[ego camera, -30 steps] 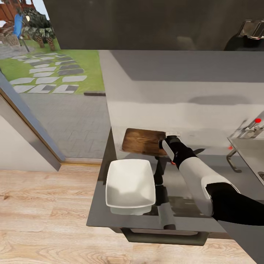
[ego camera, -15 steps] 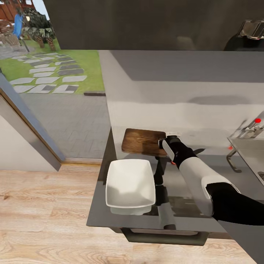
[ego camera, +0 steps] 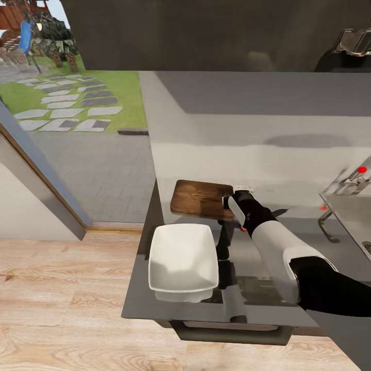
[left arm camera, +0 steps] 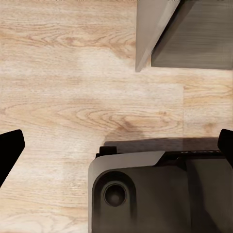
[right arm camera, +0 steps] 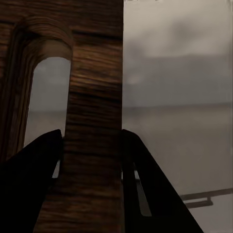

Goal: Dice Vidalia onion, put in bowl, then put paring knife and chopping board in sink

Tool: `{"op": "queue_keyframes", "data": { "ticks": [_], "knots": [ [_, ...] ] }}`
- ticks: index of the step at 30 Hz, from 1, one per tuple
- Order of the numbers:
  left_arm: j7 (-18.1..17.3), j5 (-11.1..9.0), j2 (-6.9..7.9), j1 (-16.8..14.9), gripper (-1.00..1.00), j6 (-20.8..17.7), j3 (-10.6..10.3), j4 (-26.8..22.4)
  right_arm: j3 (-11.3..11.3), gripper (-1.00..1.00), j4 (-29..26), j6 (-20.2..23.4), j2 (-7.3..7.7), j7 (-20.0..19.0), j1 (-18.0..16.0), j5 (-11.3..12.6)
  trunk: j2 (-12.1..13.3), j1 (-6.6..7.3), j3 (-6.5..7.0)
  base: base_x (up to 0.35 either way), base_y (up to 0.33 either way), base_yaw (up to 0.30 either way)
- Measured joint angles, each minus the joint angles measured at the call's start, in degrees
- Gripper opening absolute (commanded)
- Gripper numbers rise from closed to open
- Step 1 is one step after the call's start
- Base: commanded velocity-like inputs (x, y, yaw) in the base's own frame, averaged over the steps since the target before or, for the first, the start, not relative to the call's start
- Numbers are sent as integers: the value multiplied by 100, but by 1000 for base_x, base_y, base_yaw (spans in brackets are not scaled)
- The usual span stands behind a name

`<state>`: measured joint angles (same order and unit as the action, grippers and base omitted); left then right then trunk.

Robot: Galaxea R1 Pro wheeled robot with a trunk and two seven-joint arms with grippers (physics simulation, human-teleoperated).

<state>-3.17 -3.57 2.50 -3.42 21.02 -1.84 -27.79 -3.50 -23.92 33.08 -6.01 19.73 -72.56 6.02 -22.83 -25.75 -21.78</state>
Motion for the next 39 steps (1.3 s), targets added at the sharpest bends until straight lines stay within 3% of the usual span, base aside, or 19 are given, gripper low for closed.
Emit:
{"op": "queue_keyframes", "data": {
  "ticks": [22, 39],
  "knots": [
    [1, 0, -3, 1, 100, 0, -6, 0, 0, -100, -2, 8, 0, 7, 0, 4, 0, 0, 193, 0, -4, 0],
    [-1, 0, -9, 2, 100, 0, -8, 1, -2, -100, -2, 21, 0, 8, 1, 3, 2, -1, 347, -46, -280, 0]
  ]
}}
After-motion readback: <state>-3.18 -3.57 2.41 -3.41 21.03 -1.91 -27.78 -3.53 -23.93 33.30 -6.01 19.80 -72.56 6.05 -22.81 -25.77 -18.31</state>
